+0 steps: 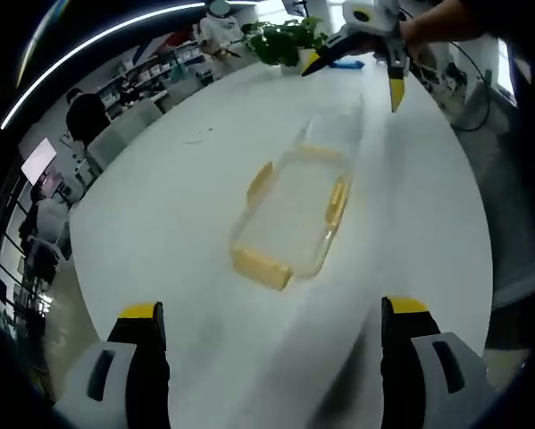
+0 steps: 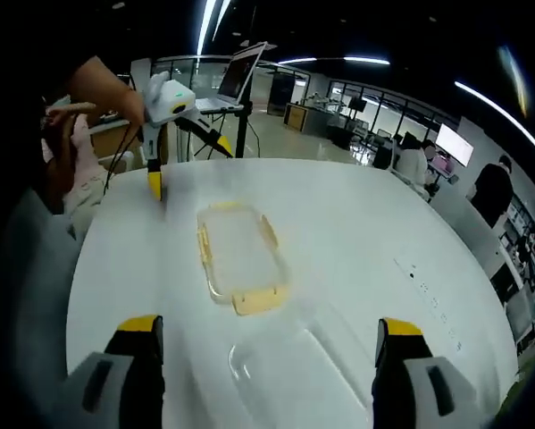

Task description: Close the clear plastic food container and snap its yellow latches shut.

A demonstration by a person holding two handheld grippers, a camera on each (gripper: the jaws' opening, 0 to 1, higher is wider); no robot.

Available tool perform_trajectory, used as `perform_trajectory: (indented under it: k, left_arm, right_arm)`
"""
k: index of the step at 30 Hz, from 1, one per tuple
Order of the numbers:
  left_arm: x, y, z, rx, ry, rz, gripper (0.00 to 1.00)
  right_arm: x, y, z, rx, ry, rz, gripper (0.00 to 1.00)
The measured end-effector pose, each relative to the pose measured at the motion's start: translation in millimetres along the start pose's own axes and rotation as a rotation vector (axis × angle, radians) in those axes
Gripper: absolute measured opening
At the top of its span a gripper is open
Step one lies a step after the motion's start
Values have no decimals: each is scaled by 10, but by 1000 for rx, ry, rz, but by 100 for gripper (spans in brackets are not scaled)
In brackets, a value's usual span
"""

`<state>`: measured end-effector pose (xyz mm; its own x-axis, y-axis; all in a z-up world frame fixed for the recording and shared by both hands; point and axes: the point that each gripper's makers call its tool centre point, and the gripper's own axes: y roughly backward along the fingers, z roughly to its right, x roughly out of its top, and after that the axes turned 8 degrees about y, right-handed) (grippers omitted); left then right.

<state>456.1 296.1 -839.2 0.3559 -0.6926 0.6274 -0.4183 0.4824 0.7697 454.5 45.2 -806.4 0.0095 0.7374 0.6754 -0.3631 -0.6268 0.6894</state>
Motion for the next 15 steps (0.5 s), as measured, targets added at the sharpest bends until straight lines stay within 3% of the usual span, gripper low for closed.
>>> perform_trajectory:
  k: [15]
  left_arm:
    - [81,-157,-92,-94,-128,-11,99]
  right_arm:
    - [36,-139,10,58,108,-52,100]
